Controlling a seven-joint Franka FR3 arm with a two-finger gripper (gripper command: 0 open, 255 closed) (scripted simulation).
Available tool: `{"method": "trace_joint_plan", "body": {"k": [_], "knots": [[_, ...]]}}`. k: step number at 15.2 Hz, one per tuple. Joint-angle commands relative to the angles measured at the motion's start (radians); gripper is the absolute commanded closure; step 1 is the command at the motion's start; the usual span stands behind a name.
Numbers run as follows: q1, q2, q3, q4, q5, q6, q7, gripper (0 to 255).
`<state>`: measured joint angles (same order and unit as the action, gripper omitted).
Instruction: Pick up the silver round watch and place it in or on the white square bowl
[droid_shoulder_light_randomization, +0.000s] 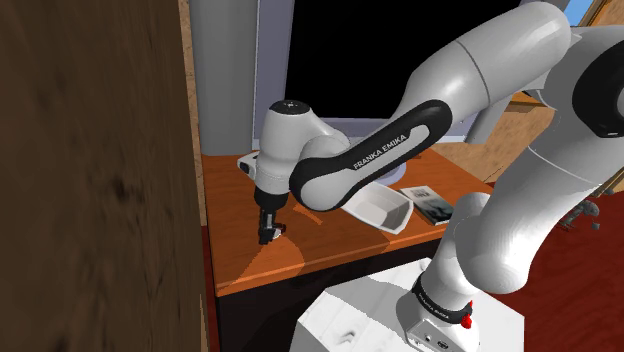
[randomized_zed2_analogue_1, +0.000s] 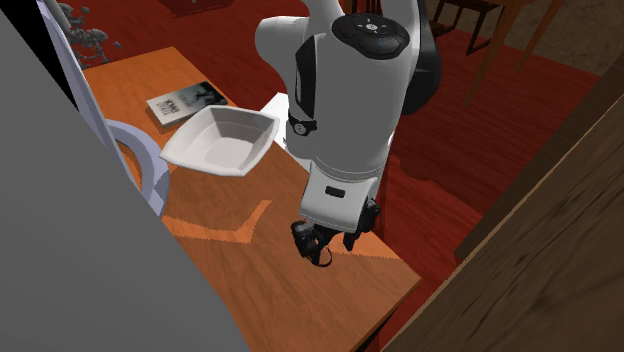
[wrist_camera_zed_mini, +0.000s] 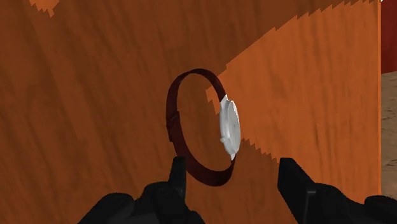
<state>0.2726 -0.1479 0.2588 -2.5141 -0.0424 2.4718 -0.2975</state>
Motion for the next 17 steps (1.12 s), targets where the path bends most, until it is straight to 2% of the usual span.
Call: {"method": "trace_joint_plan", "body": {"k": [1, 9, 17], "knots": [[0.0, 0.0, 0.0, 0.0, 0.0, 0.0, 0.0, 255], [0.0, 0.0, 0.0, 0.0, 0.0, 0.0, 0.0, 255], [0.008, -0.075, -0.009, 0.046, 0.03, -0.118, -0.027, 255]]}}
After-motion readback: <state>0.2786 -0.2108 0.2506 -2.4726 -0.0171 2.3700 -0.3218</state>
